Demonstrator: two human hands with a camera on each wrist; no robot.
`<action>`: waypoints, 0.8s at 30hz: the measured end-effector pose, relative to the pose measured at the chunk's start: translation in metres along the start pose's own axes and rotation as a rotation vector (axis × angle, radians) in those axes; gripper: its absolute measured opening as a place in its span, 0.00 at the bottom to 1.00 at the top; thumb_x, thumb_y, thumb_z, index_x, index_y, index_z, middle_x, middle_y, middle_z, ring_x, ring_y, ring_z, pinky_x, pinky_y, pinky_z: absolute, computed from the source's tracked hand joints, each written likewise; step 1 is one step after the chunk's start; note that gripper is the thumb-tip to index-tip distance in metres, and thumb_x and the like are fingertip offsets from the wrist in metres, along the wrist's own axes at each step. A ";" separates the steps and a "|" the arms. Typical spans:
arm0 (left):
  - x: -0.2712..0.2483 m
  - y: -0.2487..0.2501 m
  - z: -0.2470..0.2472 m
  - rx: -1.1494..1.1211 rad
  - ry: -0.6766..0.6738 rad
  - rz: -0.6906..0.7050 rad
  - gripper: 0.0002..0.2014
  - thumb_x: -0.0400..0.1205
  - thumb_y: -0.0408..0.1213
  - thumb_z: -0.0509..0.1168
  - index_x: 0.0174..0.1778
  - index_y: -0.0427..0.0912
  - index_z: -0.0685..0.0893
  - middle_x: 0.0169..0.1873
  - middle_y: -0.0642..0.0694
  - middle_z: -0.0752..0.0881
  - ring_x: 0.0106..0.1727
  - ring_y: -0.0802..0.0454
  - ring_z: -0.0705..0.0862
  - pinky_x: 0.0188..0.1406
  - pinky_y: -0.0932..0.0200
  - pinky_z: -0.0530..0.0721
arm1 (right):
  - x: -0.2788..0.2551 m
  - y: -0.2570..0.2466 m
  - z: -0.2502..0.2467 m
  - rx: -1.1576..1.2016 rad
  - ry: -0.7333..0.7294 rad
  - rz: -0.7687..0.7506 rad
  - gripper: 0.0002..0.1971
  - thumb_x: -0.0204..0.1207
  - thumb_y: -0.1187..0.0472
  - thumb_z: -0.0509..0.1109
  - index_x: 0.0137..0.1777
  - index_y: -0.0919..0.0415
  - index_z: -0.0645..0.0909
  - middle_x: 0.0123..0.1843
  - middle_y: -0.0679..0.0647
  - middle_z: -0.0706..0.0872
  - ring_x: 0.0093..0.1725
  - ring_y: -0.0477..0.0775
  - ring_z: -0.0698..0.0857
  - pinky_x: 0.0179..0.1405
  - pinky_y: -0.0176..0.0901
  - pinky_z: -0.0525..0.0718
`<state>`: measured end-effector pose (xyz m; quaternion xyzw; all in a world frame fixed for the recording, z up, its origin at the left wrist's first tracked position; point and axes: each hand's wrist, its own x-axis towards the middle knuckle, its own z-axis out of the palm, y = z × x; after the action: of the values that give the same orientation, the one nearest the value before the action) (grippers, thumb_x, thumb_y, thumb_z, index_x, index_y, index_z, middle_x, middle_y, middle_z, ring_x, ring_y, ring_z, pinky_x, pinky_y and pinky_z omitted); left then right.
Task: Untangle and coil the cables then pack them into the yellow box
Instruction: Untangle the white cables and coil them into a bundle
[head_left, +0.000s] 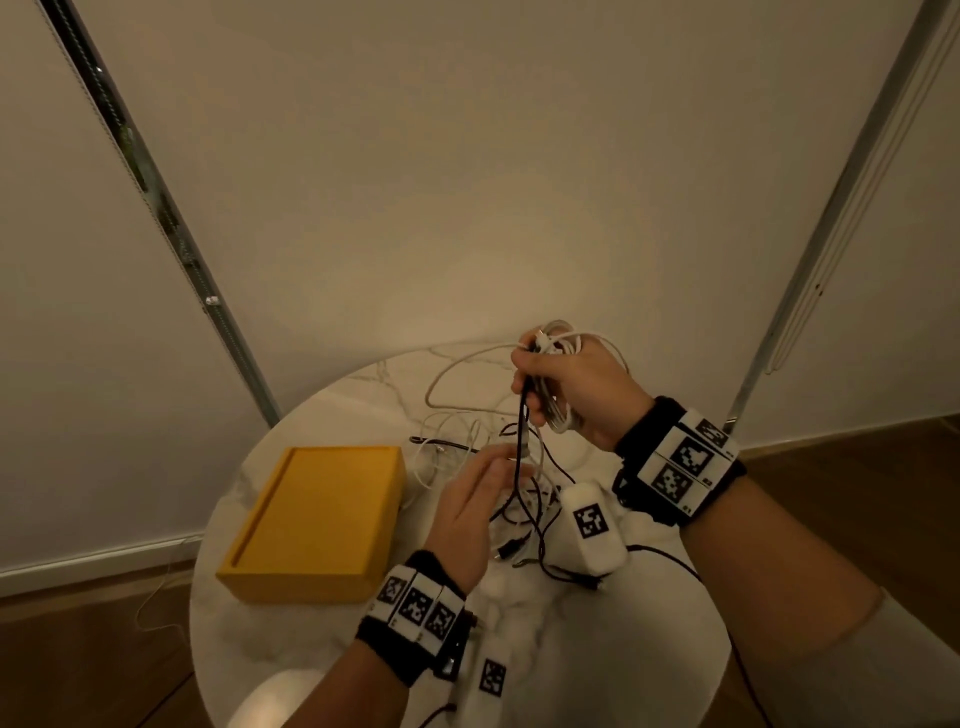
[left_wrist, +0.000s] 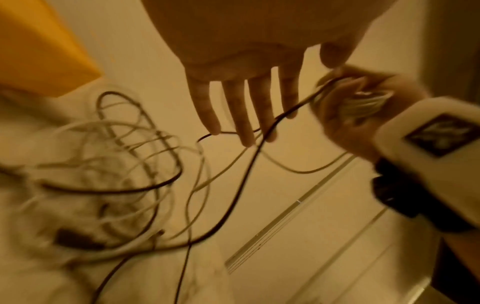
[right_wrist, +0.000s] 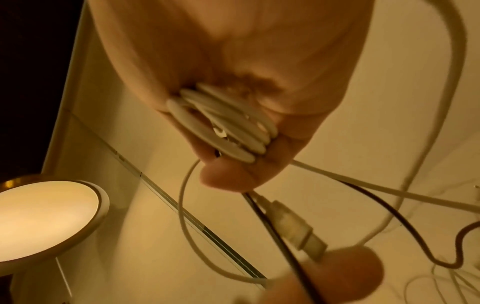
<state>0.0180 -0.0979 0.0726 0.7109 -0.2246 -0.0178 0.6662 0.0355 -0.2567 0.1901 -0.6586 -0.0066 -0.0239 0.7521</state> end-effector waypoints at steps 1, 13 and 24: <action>0.003 0.011 0.000 0.062 -0.023 0.057 0.14 0.87 0.45 0.56 0.53 0.45 0.86 0.43 0.49 0.91 0.48 0.54 0.89 0.48 0.63 0.84 | 0.000 0.001 0.001 -0.015 -0.007 0.010 0.04 0.85 0.68 0.68 0.49 0.62 0.77 0.33 0.60 0.84 0.25 0.56 0.77 0.20 0.43 0.80; -0.004 -0.026 -0.033 0.387 -0.043 -0.025 0.15 0.89 0.42 0.58 0.36 0.53 0.79 0.26 0.56 0.78 0.28 0.64 0.75 0.30 0.69 0.74 | 0.003 0.004 -0.005 -0.218 0.061 0.041 0.05 0.84 0.66 0.69 0.46 0.63 0.80 0.39 0.64 0.89 0.28 0.56 0.81 0.21 0.43 0.79; 0.004 -0.038 -0.051 0.713 0.015 -0.253 0.18 0.89 0.45 0.58 0.38 0.39 0.83 0.27 0.49 0.82 0.29 0.57 0.77 0.30 0.59 0.76 | 0.014 -0.007 -0.027 -0.430 0.316 0.205 0.09 0.85 0.60 0.69 0.48 0.68 0.83 0.41 0.68 0.91 0.33 0.59 0.88 0.33 0.49 0.89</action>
<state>0.0494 -0.0506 0.0433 0.9204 -0.1224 -0.0154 0.3710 0.0482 -0.2847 0.1938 -0.7883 0.1827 -0.0509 0.5853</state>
